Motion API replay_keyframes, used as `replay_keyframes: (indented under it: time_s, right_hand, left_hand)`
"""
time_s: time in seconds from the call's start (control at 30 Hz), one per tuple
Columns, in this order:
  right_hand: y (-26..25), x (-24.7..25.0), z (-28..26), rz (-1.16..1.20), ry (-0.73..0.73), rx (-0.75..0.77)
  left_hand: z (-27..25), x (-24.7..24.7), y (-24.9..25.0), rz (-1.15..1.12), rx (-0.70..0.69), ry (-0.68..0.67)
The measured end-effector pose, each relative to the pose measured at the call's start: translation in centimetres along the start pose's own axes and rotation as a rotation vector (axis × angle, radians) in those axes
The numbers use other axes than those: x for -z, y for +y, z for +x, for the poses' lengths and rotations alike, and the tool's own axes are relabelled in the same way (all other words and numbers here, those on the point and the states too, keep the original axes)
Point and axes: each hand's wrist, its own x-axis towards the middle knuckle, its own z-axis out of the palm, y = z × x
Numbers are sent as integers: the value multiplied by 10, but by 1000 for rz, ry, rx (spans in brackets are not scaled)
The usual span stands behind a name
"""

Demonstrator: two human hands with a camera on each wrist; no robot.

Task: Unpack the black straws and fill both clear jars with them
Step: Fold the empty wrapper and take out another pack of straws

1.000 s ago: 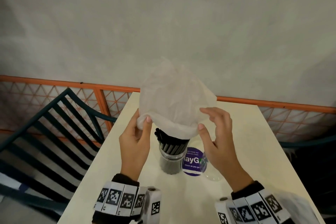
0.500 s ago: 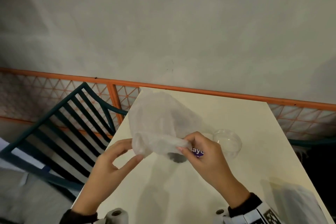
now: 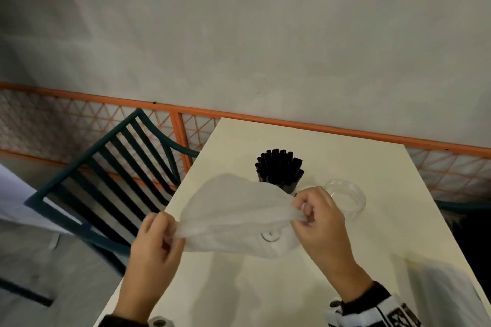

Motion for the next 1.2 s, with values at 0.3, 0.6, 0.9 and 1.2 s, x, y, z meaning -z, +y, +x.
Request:
replay_keyframes:
  time_s: [0.3, 0.6, 0.9, 1.2]
  right_hand:
    - [19, -8, -31, 683, -697, -700]
    - [24, -26, -42, 648, -727, -712]
    - [13, -35, -43, 400, -511, -644]
    - [19, -38, -51, -134, -152, -630]
  left_hand:
    - [-11, -7, -16, -356, 381, -237]
    - [-9, -14, -52, -666, 450, -690]
    - [1, -16, -62, -948, 267, -724]
    - [18, -22, -58, -325, -53, -222]
